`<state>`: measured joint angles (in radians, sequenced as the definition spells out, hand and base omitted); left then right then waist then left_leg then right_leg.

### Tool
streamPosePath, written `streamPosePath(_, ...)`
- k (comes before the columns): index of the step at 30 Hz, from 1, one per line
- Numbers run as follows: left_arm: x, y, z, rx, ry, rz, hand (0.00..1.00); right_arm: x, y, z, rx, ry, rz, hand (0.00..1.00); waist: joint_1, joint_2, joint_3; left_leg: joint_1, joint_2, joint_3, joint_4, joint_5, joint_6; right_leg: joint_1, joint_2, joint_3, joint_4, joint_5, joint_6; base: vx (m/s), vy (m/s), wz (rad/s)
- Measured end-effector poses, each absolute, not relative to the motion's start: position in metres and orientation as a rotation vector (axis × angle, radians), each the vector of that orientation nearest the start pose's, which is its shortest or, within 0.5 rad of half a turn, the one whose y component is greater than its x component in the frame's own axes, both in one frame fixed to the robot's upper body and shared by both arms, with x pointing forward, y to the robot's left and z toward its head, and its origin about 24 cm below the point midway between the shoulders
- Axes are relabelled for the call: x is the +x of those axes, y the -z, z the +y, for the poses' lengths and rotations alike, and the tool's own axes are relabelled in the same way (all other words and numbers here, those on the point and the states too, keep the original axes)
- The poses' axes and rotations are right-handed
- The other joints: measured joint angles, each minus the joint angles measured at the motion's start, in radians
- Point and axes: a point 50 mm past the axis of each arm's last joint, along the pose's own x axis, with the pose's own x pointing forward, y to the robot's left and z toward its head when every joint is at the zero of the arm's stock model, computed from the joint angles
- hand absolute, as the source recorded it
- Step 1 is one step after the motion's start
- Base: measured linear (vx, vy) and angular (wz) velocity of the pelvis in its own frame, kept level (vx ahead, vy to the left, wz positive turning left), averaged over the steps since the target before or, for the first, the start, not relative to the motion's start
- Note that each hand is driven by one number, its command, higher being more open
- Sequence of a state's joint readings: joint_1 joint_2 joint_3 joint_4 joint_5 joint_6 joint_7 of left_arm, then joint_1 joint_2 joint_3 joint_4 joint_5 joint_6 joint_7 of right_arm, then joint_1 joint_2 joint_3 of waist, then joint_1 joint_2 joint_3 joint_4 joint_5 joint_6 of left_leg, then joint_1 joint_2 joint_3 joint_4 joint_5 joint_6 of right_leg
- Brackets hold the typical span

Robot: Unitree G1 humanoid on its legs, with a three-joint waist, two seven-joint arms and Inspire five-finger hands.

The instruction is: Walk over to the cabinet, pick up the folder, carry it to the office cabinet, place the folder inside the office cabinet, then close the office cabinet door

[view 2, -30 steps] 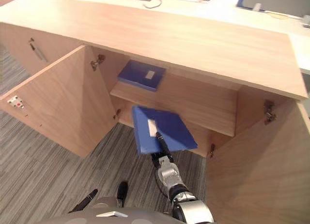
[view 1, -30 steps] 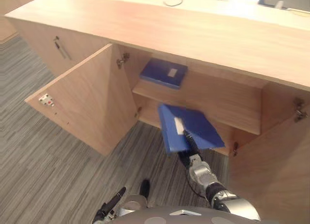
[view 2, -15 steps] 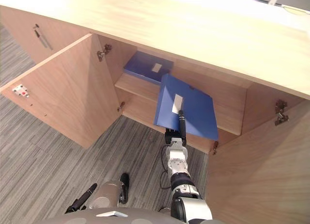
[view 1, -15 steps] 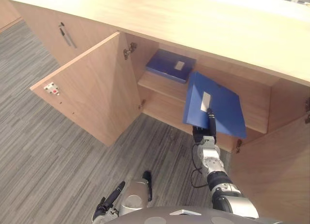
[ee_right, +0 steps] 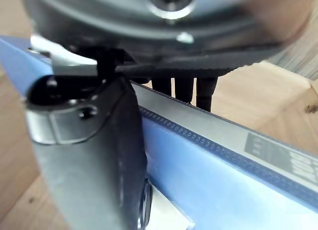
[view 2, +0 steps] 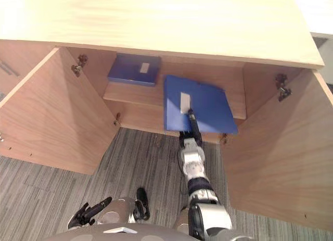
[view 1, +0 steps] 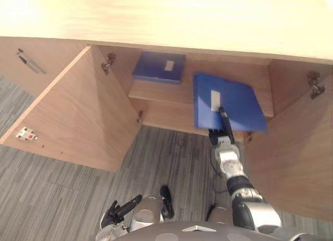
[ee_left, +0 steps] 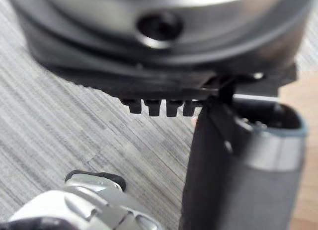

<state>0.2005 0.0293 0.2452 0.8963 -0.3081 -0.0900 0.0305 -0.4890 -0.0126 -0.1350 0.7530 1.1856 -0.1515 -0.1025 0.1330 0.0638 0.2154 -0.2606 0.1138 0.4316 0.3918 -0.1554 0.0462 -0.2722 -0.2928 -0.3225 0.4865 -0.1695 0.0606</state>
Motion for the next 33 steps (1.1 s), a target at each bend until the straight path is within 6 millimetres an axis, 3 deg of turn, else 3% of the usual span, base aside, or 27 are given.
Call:
streamPosePath(1,0.083,0.151,0.212,-0.314,-0.507,0.925,1.00,0.335,-0.016,-0.158,1.176,0.319,0.150,0.00,0.000,-0.007,0.010,-0.027,0.007,-0.004,0.036,-0.013,-0.006,-0.006,0.003,-0.001,-0.023,0.005,-0.002,-0.11,-0.111,-0.03)
streamPosePath(2,0.090,0.149,0.210,-0.320,-0.496,0.906,1.00,0.342,-0.028,-0.163,1.164,0.301,0.111,0.00,0.000,0.015,0.029,-0.049,0.028,-0.021,0.071,-0.026,-0.010,-0.008,0.016,-0.015,-0.017,-0.003,-0.007,-0.16,-0.154,0.13)
streamPosePath(3,0.098,0.148,0.207,-0.329,-0.479,0.889,1.00,0.355,-0.052,-0.176,1.143,0.288,0.040,0.00,0.002,0.043,0.064,-0.087,0.058,-0.049,0.108,-0.026,-0.017,-0.019,0.040,-0.038,-0.017,-0.003,-0.014,-0.17,-0.147,0.13)
streamPosePath(4,0.099,0.147,0.207,-0.329,-0.478,0.885,1.00,0.360,-0.061,-0.181,1.142,0.290,0.015,0.00,0.003,0.045,0.068,-0.107,0.064,-0.055,0.114,-0.022,-0.018,-0.036,0.046,-0.040,-0.011,-0.001,-0.016,-0.19,-0.165,0.13)
streamPosePath(7,0.108,0.141,0.211,-0.340,-0.492,0.821,1.00,0.378,-0.112,-0.211,1.173,0.345,-0.139,0.00,0.004,0.044,0.102,-0.218,0.093,-0.095,0.167,-0.007,-0.028,-0.133,0.056,-0.060,0.055,-0.005,-0.031,-0.09,-0.145,0.11)
streamPosePath(8,0.112,0.139,0.211,-0.341,-0.492,0.803,1.00,0.384,-0.132,-0.215,1.178,0.339,-0.187,0.00,0.000,0.047,0.131,-0.228,0.103,-0.098,0.182,-0.007,-0.029,-0.143,0.061,-0.060,0.068,-0.008,-0.035,-0.03,-0.070,-0.08)
streamPosePath(11,0.119,0.135,0.212,-0.339,-0.489,0.768,1.00,0.394,-0.165,-0.215,1.182,0.304,-0.244,0.00,0.002,0.047,0.134,-0.286,0.111,-0.105,0.205,-0.009,-0.030,-0.202,0.062,-0.057,0.096,-0.012,-0.043,-0.04,-0.032,-0.06)
streamPosePath(19,0.136,0.125,0.204,-0.370,-0.456,0.689,1.00,0.412,-0.238,-0.206,1.122,0.226,-0.306,0.00,0.033,0.065,0.177,-0.366,0.108,-0.129,0.237,-0.005,-0.025,-0.274,0.047,-0.064,0.148,-0.030,-0.062,-0.03,-0.006,0.06)
streamPosePath(24,0.142,0.120,0.203,-0.394,-0.452,0.657,1.00,0.417,-0.264,-0.197,1.076,0.211,-0.298,0.00,0.045,0.071,0.195,-0.400,0.106,-0.138,0.249,-0.003,-0.022,-0.302,0.040,-0.072,0.162,-0.032,-0.063,0.00,-0.003,0.05)
streamPosePath(27,0.146,0.117,0.199,-0.385,-0.437,0.644,1.00,0.417,-0.278,-0.202,1.051,0.242,-0.304,0.00,0.056,0.080,0.205,-0.409,0.094,-0.149,0.252,-0.003,-0.021,-0.307,0.027,-0.080,0.179,-0.043,-0.063,0.01,-0.004,0.16)
streamPosePath(33,0.149,0.113,0.198,-0.376,-0.438,0.641,1.00,0.413,-0.312,-0.198,1.192,0.243,-0.347,0.00,0.066,0.084,0.225,-0.444,0.078,-0.168,0.272,-0.002,-0.020,-0.338,0.000,-0.090,0.232,-0.072,-0.067,-0.01,-0.014,0.12)
